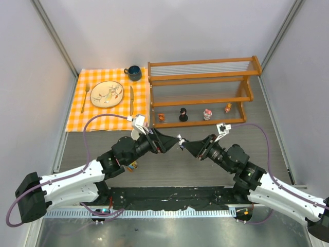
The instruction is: Place and organize the plastic toys onto the shelf
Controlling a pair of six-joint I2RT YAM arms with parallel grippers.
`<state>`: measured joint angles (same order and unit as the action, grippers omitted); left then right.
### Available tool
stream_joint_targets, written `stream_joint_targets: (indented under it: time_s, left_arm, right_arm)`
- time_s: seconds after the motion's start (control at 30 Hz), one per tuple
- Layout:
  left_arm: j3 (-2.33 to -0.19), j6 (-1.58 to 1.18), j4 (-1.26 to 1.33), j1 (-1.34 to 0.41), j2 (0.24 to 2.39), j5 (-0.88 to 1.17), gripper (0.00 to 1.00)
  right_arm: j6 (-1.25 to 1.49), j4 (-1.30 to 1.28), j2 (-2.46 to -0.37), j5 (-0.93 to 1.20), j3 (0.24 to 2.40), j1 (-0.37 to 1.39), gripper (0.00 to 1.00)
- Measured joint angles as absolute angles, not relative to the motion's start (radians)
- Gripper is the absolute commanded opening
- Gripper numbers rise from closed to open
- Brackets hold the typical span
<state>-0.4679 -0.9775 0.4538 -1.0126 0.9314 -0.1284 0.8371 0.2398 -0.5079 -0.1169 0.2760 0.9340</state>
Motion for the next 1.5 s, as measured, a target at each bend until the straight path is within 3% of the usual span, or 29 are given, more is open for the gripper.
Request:
stream_joint_targets:
  time_s: [0.23, 0.33, 0.57, 0.8, 1.0, 1.07, 1.23, 1.5]
  left_arm:
    - [-0.656, -0.916, 0.177, -1.013, 0.968, -0.107, 0.96]
    - [-0.714, -0.904, 0.115, -1.013, 1.017, -0.079, 0.91]
    - [-0.739, -0.906, 0.047, -1.013, 1.124, -0.007, 0.69]
    - [-0.746, -0.917, 0.05, -1.013, 1.164, 0.038, 0.6]
    - [-0.749, -0.925, 0.082, -1.013, 1.183, 0.069, 0.45]
    - [-0.749, -0.926, 0.093, -1.013, 1.187, 0.076, 0.49]
    - [-0.746, -0.933, 0.109, -1.012, 1.19, 0.077, 0.82]
    - [-0.745, -0.969, 0.114, -1.013, 1.187, 0.071, 0.87]
  right_arm:
    - [0.694, -0.026, -0.583, -0.111, 0.459, 0.934, 0.01]
    - [0.642, -0.087, -0.614, -0.107, 0.498, 0.934, 0.01]
    - [0.567, -0.194, -0.585, -0.106, 0.515, 0.934, 0.01]
    - [0.538, -0.255, -0.529, -0.109, 0.518, 0.934, 0.01]
    - [0.528, -0.266, -0.528, -0.107, 0.518, 0.934, 0.01]
    - [0.527, -0.271, -0.528, -0.107, 0.518, 0.933, 0.01]
    - [0.52, -0.279, -0.525, -0.091, 0.518, 0.932, 0.01]
    - [0.486, -0.3, -0.488, -0.047, 0.52, 0.932, 0.01]
